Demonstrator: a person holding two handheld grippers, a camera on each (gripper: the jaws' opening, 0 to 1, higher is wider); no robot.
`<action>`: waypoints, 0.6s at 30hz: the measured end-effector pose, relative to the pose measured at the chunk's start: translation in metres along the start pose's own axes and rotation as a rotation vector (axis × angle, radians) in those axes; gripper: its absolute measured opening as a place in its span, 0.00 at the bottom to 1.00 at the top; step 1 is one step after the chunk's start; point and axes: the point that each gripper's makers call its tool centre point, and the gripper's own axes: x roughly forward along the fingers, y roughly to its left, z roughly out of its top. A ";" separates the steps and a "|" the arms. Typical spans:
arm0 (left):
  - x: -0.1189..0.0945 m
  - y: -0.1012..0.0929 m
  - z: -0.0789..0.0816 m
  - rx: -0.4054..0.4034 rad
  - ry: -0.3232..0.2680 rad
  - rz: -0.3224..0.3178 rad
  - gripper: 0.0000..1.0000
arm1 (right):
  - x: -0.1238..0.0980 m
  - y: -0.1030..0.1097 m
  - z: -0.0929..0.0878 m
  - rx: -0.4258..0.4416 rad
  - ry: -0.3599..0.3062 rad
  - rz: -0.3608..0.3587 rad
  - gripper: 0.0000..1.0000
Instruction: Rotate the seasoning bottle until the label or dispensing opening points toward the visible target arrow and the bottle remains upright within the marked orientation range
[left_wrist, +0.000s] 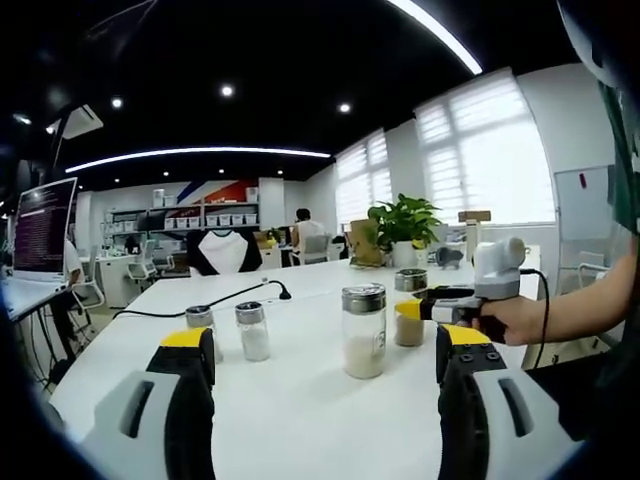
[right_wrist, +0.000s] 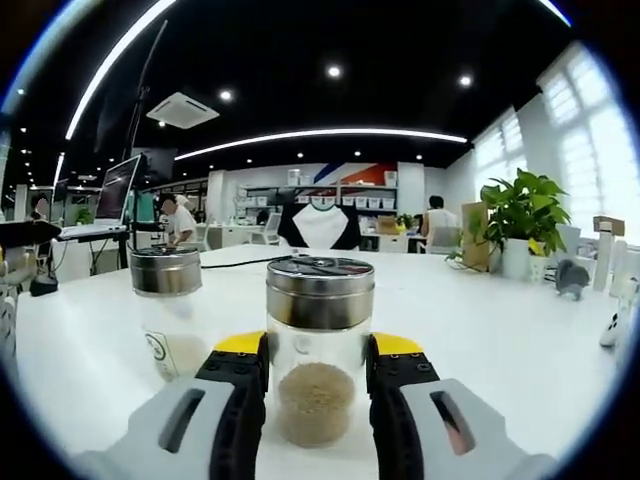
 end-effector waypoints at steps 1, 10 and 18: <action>0.000 0.001 0.000 -0.002 -0.002 0.002 0.97 | 0.000 0.000 0.000 0.003 0.000 0.003 0.37; -0.005 0.004 -0.002 -0.003 -0.001 0.016 0.97 | -0.002 -0.001 -0.002 0.003 0.009 0.058 0.37; -0.005 0.004 -0.001 -0.041 -0.014 0.017 0.96 | -0.003 0.000 -0.002 0.010 0.010 0.129 0.36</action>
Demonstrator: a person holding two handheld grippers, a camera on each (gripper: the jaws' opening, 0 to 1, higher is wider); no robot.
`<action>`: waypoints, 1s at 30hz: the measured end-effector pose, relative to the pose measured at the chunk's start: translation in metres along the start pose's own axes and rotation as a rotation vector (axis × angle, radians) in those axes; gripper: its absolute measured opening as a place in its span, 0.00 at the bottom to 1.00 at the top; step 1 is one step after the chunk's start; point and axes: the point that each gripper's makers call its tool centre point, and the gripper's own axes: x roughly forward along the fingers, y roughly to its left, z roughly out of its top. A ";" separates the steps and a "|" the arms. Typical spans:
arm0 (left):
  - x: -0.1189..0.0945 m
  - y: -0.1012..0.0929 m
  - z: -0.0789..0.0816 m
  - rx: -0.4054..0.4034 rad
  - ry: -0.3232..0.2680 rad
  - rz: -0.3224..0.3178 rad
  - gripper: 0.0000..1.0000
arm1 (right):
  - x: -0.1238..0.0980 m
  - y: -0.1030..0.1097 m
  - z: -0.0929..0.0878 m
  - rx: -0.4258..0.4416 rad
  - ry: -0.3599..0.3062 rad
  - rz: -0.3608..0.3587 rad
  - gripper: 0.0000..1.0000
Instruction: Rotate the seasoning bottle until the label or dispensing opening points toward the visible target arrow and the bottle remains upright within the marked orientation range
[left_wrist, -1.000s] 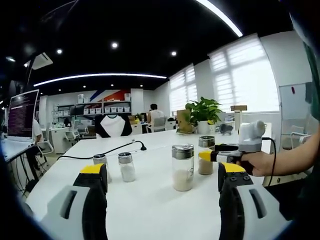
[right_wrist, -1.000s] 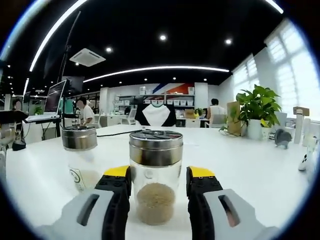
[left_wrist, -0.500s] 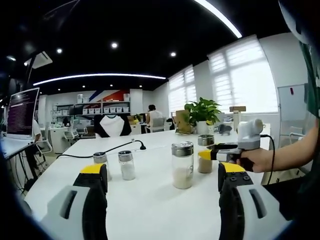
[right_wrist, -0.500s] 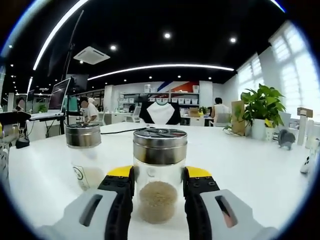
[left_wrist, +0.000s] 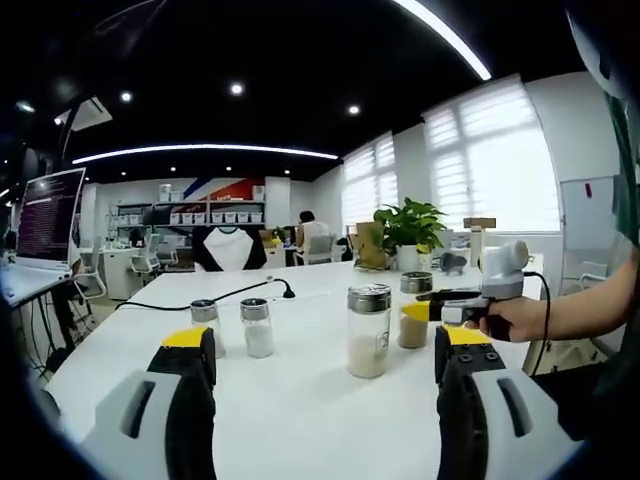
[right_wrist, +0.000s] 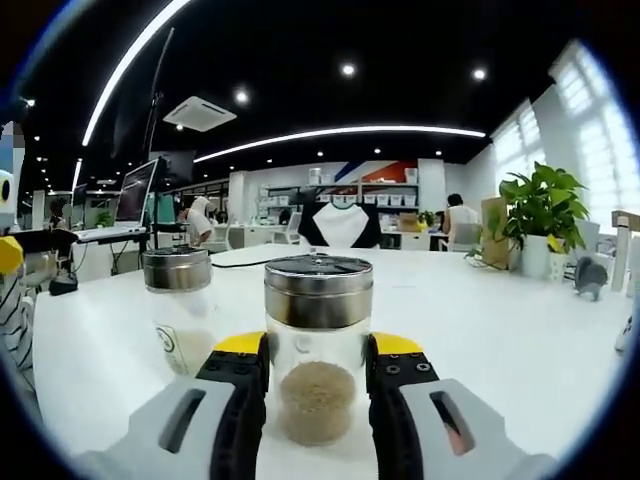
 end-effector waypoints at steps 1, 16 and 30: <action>0.000 0.000 0.001 0.016 -0.005 0.000 0.96 | 0.000 0.000 0.000 -0.001 -0.004 0.006 0.36; 0.003 -0.004 0.003 -0.008 -0.015 -0.016 0.97 | 0.001 0.005 0.000 -0.011 0.043 0.205 0.37; 0.006 -0.005 0.003 -0.006 -0.015 -0.010 0.96 | 0.003 0.009 0.000 -0.038 0.016 0.362 0.37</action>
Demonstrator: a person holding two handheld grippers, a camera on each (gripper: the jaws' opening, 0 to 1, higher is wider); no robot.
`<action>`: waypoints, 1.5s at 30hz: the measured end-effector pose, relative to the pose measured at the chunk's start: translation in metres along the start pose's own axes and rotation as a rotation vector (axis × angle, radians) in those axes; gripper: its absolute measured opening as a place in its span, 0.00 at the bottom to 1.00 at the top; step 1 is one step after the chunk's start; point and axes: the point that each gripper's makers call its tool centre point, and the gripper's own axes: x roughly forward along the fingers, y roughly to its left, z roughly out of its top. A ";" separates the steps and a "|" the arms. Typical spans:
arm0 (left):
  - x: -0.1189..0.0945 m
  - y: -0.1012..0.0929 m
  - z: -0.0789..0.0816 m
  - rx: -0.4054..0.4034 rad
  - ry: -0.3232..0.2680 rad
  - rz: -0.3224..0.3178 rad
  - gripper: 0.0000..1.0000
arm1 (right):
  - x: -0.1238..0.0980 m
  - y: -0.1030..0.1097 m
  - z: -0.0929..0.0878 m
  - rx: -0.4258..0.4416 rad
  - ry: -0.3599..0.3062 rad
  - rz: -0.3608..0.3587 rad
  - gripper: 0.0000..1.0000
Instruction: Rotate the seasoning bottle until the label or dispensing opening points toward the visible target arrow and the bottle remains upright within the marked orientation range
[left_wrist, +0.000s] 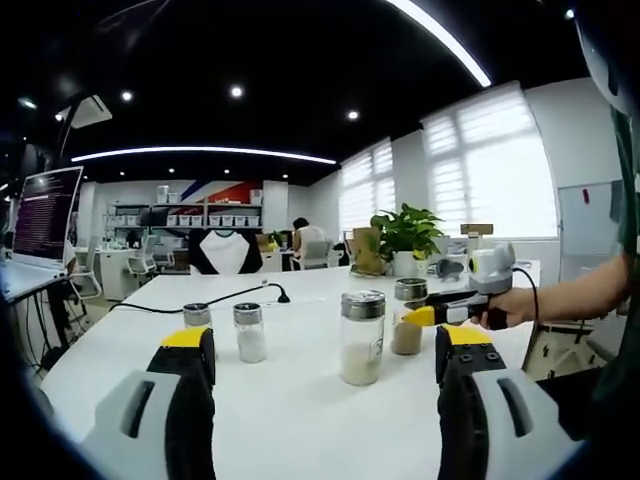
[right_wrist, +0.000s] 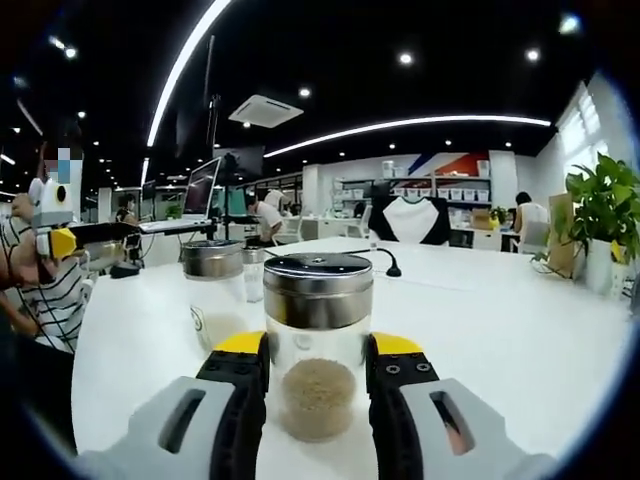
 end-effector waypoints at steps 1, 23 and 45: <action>0.000 -0.001 0.000 0.004 0.003 -0.003 0.95 | 0.001 0.000 0.000 -0.007 0.001 0.021 0.37; -0.001 -0.003 -0.007 0.023 0.028 -0.006 0.96 | -0.002 0.007 0.001 -0.038 -0.009 0.384 0.37; -0.002 0.005 0.003 0.034 0.008 0.010 0.96 | -0.001 0.010 0.000 -0.031 0.020 0.476 0.37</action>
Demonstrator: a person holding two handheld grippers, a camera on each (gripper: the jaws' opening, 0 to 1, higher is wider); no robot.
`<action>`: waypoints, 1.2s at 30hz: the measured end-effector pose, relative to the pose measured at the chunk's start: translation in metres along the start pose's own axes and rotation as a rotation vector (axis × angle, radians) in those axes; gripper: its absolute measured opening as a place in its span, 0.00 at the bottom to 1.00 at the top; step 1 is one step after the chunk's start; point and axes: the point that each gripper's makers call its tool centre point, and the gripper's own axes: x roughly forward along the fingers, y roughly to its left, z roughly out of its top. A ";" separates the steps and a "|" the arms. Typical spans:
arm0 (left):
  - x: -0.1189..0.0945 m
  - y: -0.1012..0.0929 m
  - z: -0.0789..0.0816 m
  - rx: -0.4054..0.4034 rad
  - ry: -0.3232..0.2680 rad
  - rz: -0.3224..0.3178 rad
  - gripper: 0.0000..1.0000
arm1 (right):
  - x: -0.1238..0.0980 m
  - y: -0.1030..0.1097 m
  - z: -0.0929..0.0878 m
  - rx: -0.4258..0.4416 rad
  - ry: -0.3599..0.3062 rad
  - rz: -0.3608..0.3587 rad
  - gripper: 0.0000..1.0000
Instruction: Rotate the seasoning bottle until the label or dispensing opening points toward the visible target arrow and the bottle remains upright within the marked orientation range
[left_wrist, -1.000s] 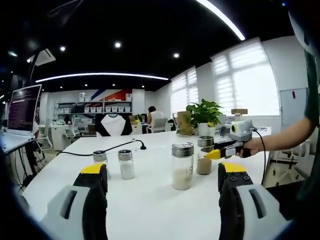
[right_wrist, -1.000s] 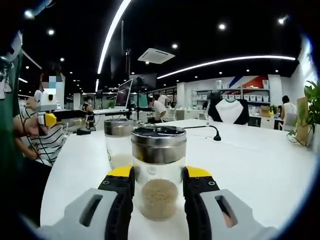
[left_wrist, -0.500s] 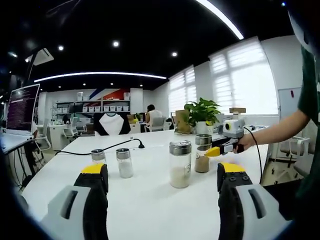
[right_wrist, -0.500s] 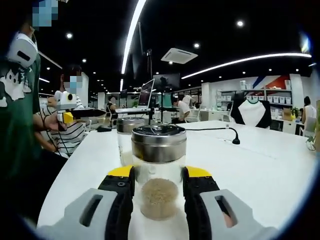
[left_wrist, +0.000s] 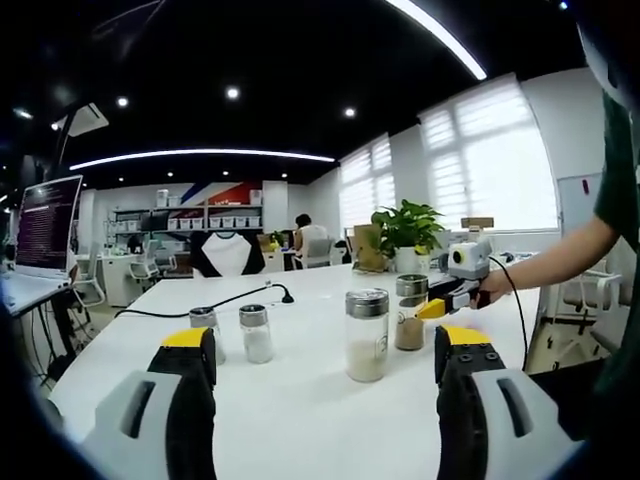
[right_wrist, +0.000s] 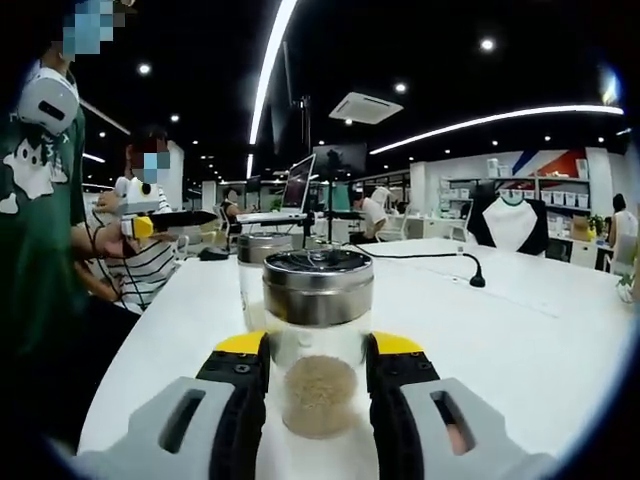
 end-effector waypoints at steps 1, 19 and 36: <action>0.000 0.000 0.000 0.000 0.000 0.002 0.96 | 0.000 0.000 -0.001 0.019 0.010 -0.012 0.37; -0.009 -0.001 -0.003 -0.018 -0.008 0.013 0.96 | -0.010 -0.006 0.012 -0.004 -0.009 -0.428 0.53; -0.009 -0.006 -0.003 -0.014 -0.011 -0.001 0.95 | -0.018 -0.014 0.007 -0.009 -0.024 -0.884 0.52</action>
